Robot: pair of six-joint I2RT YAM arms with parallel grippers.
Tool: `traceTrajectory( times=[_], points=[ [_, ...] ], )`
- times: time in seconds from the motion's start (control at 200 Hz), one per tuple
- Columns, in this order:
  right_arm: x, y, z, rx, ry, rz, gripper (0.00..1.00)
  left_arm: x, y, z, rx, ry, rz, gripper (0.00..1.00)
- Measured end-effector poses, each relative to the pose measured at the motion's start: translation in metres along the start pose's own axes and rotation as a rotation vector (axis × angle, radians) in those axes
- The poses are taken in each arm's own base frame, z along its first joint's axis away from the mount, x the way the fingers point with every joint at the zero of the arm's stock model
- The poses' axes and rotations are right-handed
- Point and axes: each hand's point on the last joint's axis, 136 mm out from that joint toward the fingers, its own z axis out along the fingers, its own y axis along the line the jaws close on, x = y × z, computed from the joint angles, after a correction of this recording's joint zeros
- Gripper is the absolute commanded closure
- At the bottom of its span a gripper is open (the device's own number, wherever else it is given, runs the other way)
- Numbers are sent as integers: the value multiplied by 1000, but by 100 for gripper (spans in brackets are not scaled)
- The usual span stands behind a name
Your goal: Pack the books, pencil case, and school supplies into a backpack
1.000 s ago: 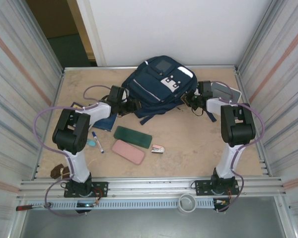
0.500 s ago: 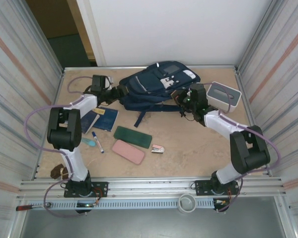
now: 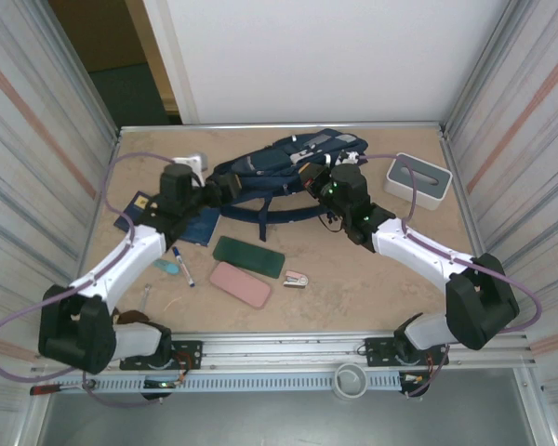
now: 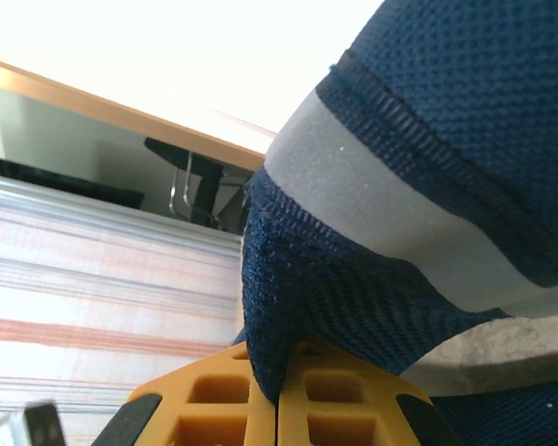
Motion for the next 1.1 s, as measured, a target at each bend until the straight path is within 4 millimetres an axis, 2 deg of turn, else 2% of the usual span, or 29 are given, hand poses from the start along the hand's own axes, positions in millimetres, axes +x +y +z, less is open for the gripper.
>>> traceTrajectory(
  times=[0.105,0.25,0.346,0.486,0.656,0.847,1.097],
  points=[
    [-5,10,0,-15,-13,1,100,26,-36,-10,30,11,132,14],
    [-10,22,-1,-40,-22,-3,100,54,-77,-13,50,15,306,30],
    [-12,27,-1,-48,-26,-2,100,67,-92,-6,55,16,380,36],
    [-13,28,2,-51,-23,-2,100,78,-103,17,39,20,452,43],
    [-13,26,4,-49,-15,-1,100,67,-121,34,45,-43,478,49],
    [-15,24,5,-48,-11,2,100,34,-136,42,25,-150,477,53],
    [-17,20,8,-48,-3,5,100,19,-129,56,-21,-176,460,59]
  ],
)
